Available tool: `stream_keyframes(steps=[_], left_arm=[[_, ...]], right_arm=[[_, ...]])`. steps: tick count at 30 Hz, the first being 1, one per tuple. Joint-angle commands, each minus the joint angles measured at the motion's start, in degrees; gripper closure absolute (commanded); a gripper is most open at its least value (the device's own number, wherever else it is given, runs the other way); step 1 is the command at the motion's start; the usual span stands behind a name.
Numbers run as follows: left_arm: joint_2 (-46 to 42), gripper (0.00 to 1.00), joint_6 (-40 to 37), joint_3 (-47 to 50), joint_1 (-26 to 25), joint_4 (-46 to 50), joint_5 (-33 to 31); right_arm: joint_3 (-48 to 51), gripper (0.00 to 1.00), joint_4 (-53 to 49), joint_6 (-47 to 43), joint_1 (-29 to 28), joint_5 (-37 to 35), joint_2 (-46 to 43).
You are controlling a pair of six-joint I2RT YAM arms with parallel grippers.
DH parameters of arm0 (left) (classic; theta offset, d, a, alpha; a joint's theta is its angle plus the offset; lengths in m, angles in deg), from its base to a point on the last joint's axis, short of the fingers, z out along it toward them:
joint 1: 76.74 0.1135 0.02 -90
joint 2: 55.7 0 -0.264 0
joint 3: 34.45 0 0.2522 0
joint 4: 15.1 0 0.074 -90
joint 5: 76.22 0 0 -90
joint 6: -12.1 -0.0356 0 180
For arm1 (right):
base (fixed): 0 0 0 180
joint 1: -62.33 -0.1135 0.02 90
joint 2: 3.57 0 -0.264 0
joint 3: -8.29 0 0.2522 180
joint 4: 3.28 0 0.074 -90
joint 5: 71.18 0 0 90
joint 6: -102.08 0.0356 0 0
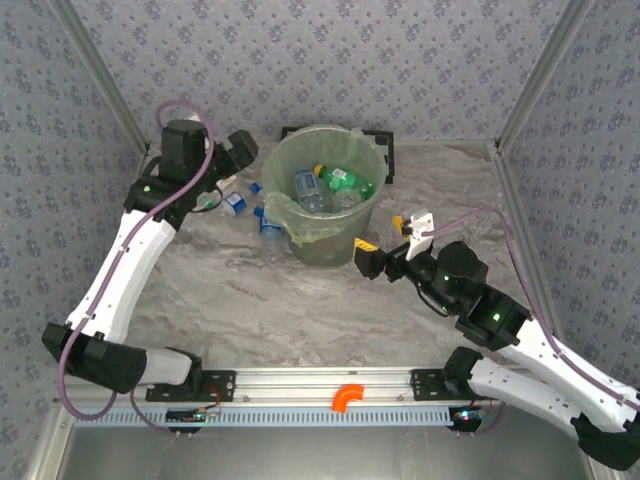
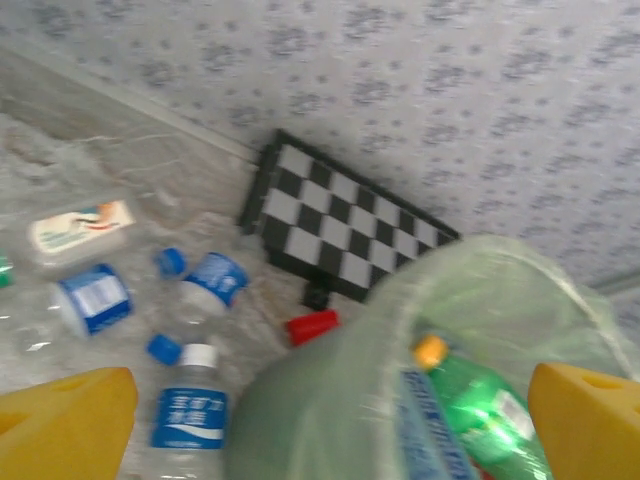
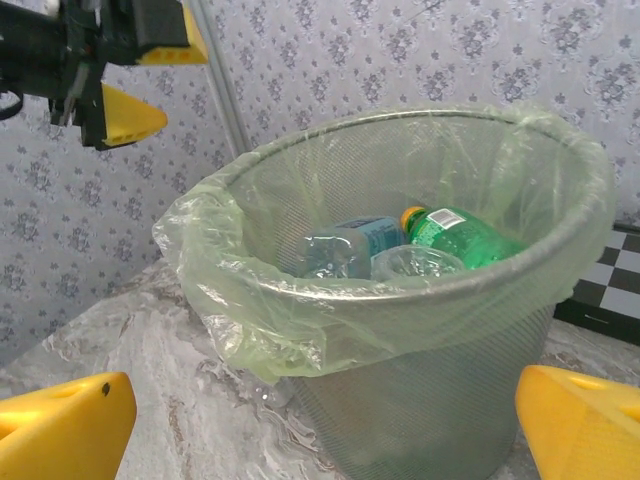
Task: Put the plastic bottles in the bin
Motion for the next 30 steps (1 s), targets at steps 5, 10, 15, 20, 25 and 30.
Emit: stream_keyframes(steps=[5,10,15,20,25,30], left_arm=[[3.04,0.0,-6.85,4.3,8.04,0.54,3.27],[10.48,0.0,-13.22,4.17,10.72,0.21,-0.81],[19.7,0.0,-20.27,-0.12,11.44,1.03,-4.26],[28.48,0.01,-24.59,-6.19,12.7,1.78,-1.44],[37.25,0.02,-29.31,-13.5,12.89,3.91,-2.99],[44.6,0.02,-33.53,-19.89,13.21,5.07,-3.39]], right_arm=[[-2.04,0.01,3.88,-5.77,-0.47,3.39,0.88],[0.13,0.01,5.2,-7.15,0.26,6.44,0.06],[4.56,0.01,8.22,-5.96,2.32,9.38,-2.6],[8.31,0.01,11.42,-4.83,3.9,11.37,-3.43],[10.95,0.01,13.28,-3.77,4.97,11.75,-3.3],[11.26,0.01,13.02,-3.22,6.09,11.77,-3.43]])
